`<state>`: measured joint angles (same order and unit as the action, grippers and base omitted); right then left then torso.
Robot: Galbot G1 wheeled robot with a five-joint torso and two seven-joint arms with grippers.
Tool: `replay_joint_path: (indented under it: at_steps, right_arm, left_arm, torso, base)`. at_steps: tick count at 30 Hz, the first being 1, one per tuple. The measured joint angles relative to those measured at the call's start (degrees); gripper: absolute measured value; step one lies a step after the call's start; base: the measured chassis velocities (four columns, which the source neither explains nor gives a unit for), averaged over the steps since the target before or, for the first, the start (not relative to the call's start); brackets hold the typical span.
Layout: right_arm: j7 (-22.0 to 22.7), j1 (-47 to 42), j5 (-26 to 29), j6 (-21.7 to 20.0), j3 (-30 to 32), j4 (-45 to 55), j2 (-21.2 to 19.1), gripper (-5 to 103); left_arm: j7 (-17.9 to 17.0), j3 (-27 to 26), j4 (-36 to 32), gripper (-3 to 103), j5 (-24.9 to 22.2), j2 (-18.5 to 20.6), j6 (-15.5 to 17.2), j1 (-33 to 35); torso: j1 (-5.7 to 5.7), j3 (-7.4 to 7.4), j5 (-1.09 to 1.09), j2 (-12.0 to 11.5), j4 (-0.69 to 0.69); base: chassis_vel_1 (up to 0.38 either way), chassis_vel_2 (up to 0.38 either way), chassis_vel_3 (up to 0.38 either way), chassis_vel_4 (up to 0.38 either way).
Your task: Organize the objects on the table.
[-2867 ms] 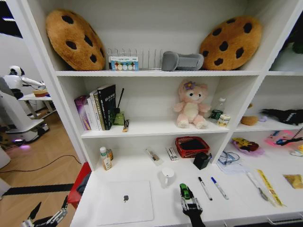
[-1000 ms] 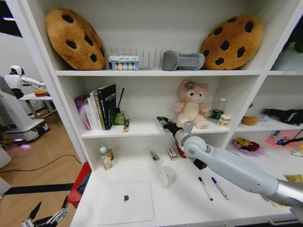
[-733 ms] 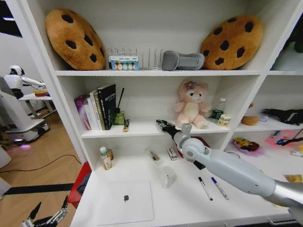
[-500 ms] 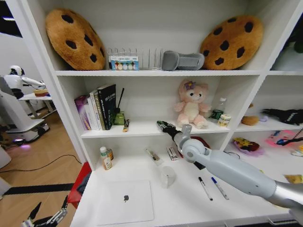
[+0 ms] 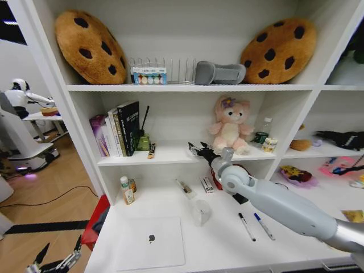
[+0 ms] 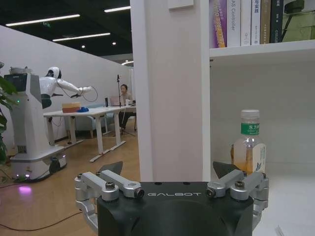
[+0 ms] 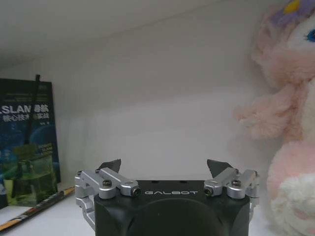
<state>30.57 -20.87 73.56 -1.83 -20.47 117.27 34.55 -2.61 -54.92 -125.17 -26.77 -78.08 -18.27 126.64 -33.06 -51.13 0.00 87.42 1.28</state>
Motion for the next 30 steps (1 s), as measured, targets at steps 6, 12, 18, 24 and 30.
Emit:
replay_joint_path:
  at_steps: [6, 12, 18, 24, 30]
  right_arm:
    - [-3.01, -14.16, -12.27, 2.92, 10.43, 7.56, -6.95, 100]
    - [-3.04, -24.24, -22.41, 7.30, 16.39, 12.19, -8.81, 100]
    - [-0.95, -30.57, -23.74, 8.09, 21.30, 12.97, -8.21, 100]
    - [0.00, -44.59, -28.45, 9.75, 32.56, 13.38, -6.29, 100]
    - [0.89, -60.39, -35.83, 12.00, 43.07, 13.52, -0.69, 100]
  left_arm:
    - [0.00, 0.00, 0.00, 100, 0.00, 0.00, 0.00, 0.00]
    - [-0.01, 0.00, 0.00, 100, 0.00, 0.00, 0.00, 0.00]
    - [-0.01, 0.00, 0.00, 100, 0.00, 0.00, 0.00, 0.00]
    - [-0.01, 0.00, 0.00, 100, 0.00, 0.00, 0.00, 0.00]
    - [-0.01, 0.00, 0.00, 100, 0.00, 0.00, 0.00, 0.00]
  torso:
    - [0.01, 0.01, 0.00, 0.01, 0.04]
    - [0.01, 0.00, 0.00, 0.00, 0.03]
    - [0.00, 0.00, 0.00, 0.00, 0.00]
    - [0.01, 0.00, 0.01, 0.00, 0.01]
    - [0.01, 0.00, 0.00, 0.00, 0.02]
  base:
    - [0.000, 0.000, 0.000, 0.000]
    - [0.000, 0.000, 0.000, 0.000]
    - [0.000, 0.000, 0.000, 0.000]
    - [0.000, 0.000, 0.000, 0.000]
    - [0.000, 0.000, 0.000, 0.000]
